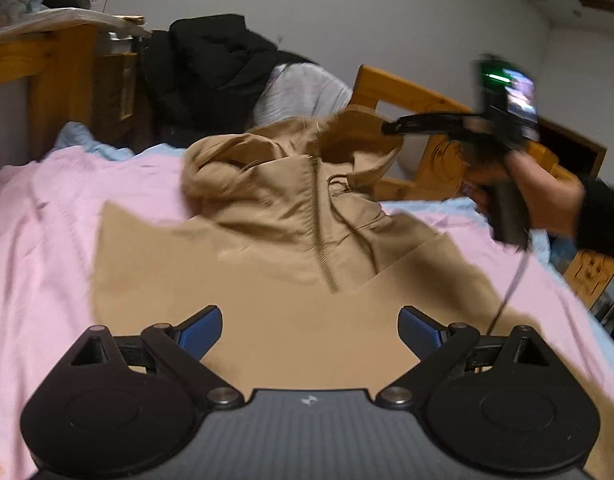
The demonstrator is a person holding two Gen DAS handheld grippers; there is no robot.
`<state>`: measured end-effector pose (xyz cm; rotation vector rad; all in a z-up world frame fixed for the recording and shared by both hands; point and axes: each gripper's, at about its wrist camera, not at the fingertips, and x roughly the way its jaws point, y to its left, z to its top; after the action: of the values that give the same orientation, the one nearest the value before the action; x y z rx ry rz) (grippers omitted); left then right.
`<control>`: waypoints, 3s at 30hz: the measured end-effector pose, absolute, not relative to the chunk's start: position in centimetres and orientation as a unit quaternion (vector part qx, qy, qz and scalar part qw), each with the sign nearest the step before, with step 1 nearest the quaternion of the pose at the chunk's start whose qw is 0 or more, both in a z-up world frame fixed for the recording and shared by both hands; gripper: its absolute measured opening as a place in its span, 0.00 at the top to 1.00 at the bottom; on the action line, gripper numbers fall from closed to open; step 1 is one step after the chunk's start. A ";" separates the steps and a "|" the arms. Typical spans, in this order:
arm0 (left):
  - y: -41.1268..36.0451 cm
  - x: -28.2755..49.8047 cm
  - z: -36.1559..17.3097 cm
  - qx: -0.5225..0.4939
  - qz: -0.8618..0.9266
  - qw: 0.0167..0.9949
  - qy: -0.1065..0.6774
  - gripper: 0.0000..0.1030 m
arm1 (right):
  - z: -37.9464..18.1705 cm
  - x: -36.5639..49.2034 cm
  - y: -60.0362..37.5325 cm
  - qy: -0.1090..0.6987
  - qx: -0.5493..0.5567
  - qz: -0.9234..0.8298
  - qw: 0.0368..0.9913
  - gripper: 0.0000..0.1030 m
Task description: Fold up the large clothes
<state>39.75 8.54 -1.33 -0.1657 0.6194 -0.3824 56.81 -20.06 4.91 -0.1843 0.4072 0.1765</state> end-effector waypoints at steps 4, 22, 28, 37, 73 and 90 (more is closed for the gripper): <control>8.6 39.8 -1.2 -0.132 -0.197 0.931 0.277 0.06 | 6.5 46.4 -20.0 0.068 -0.194 0.143 0.968 0.98; 16.9 38.5 -0.4 -0.321 -0.223 0.885 0.255 0.02 | -6.6 33.2 -24.0 0.014 -0.481 0.146 0.865 0.97; 16.5 41.4 -3.9 -0.360 -0.171 0.852 0.340 0.15 | -7.3 34.9 -23.8 0.018 -0.521 0.145 0.841 0.95; 15.9 41.1 -4.4 -0.328 -0.166 0.854 0.369 0.22 | -4.9 34.4 -25.9 0.115 -0.467 0.158 0.863 0.52; 11.9 43.7 -3.3 -0.206 -0.079 0.918 0.329 0.95 | -3.2 48.4 -27.3 0.334 -0.012 0.077 0.939 0.97; 5.2 43.1 -2.8 -0.051 -0.105 0.928 0.354 0.48 | -3.2 43.7 -19.2 0.259 -0.187 0.178 0.931 0.51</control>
<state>43.07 5.22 -2.77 -0.1036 0.7260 -0.2159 43.73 -19.17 -3.24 -0.3830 0.5297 0.3639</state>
